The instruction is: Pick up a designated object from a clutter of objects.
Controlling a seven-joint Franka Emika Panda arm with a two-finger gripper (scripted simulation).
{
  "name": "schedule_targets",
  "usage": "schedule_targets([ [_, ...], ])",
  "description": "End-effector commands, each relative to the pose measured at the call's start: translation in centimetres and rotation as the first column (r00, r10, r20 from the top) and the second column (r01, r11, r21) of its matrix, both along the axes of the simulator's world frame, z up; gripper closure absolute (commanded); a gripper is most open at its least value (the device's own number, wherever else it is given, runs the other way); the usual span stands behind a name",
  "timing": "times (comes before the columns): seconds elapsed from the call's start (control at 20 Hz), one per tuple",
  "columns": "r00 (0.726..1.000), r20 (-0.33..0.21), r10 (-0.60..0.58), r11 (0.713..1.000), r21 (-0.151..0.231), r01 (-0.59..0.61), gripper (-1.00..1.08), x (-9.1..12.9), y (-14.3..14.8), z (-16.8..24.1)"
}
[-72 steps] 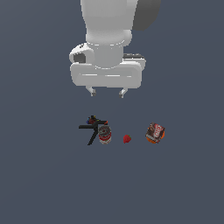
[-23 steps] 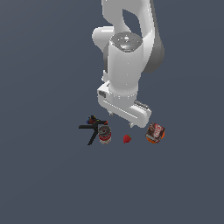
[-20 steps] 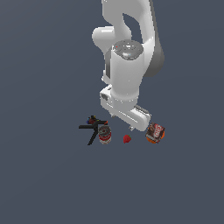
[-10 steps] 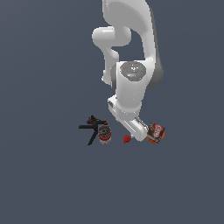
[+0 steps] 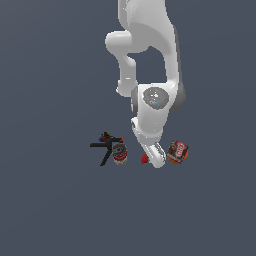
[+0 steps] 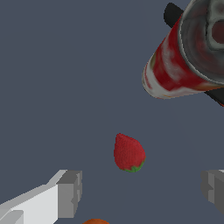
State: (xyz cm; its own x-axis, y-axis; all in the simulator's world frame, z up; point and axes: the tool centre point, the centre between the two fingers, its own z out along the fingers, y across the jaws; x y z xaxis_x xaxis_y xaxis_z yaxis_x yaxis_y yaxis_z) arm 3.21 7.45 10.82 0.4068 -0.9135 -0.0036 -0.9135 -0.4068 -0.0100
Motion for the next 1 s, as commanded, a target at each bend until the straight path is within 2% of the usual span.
schedule_targets([
  [0.0, 0.999, -0.002, -0.048, 0.999, -0.002, 0.048, -0.92, -0.2, 0.3, -1.0],
  [0.45, 0.989, -0.007, -0.146, 0.989, -0.006, 0.146, -0.92, -0.6, 0.9, -3.2],
  [0.95, 0.988, -0.008, -0.157, 0.988, -0.007, 0.157, -0.92, -0.7, 1.0, -4.0],
])
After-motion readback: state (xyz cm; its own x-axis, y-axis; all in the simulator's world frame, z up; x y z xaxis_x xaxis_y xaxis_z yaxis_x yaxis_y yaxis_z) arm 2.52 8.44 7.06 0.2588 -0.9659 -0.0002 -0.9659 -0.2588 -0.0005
